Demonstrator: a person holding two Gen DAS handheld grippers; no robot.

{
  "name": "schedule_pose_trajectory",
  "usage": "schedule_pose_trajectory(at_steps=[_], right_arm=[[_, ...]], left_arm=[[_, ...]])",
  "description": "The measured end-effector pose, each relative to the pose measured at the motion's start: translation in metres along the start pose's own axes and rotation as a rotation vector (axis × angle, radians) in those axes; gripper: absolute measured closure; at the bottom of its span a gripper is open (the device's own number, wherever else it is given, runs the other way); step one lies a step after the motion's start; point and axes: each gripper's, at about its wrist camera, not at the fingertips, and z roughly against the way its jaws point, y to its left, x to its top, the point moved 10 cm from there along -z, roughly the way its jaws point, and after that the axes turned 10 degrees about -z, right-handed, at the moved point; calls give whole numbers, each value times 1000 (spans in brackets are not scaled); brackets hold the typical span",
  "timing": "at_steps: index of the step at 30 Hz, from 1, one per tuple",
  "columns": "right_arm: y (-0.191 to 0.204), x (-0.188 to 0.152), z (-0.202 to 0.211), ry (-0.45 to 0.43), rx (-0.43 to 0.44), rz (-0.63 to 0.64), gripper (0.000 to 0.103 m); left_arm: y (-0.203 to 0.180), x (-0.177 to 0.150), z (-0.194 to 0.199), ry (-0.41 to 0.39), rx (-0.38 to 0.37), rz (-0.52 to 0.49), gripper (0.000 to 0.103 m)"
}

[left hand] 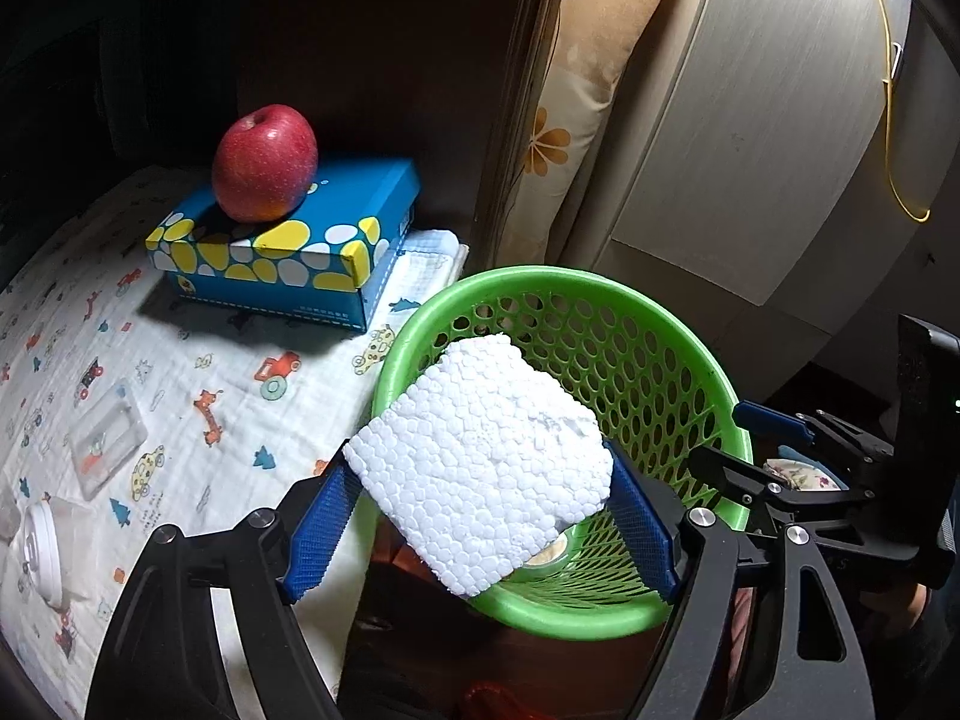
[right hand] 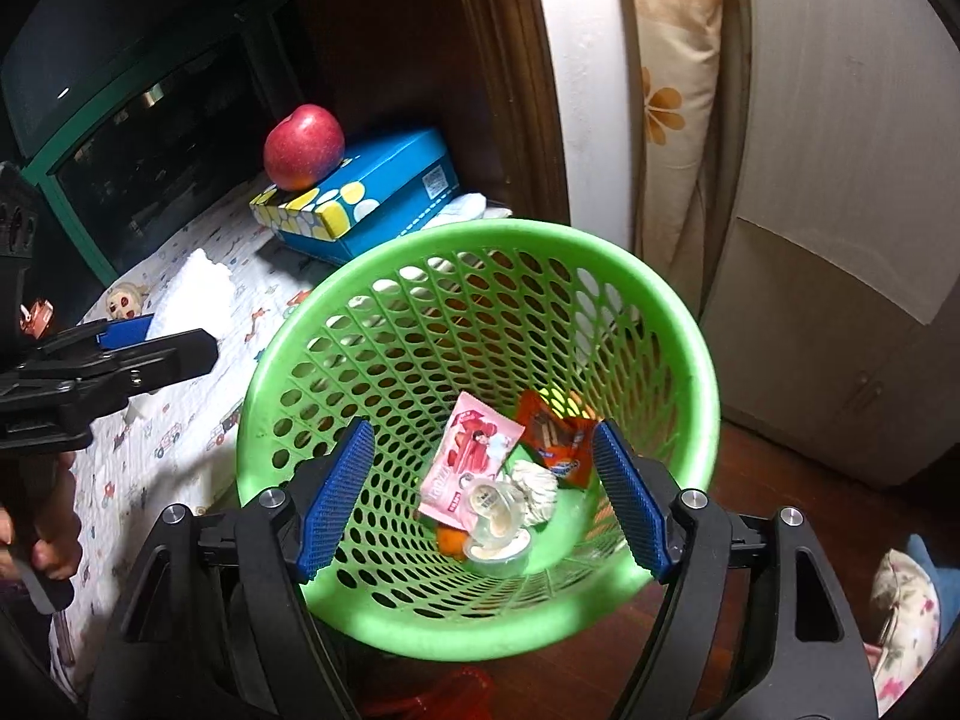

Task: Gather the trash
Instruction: 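Open the left tool over the green basket, dropping the foam block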

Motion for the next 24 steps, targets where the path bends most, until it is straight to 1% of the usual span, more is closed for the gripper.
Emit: schedule_pose_trajectory(at_steps=[3,5,7,11,14,17,20,24], right_arm=[[-8,-2,5,-7,-2,-16,27],[-12,-3,7,-9,-6,-22,27],[-15,-4,9,-12,-5,-29,26],[-16,-6,13,-16,-4,-34,26],[-8,-5,15,-21,7,-25,26],[4,-5,15,-23,28,-9,25],[21,-5,12,-21,51,10,24],[49,-6,5,-8,80,47,24]], left_arm=[[-9,2,-10,10,-27,3,26],[-14,2,-15,16,-35,2,18],[-19,3,-17,11,-53,3,14],[-22,2,-17,9,-57,3,13],[-14,-3,-9,3,-35,8,13],[4,-13,2,-2,8,32,13],[29,-24,14,-5,54,64,13],[71,-42,32,-9,127,119,13]])
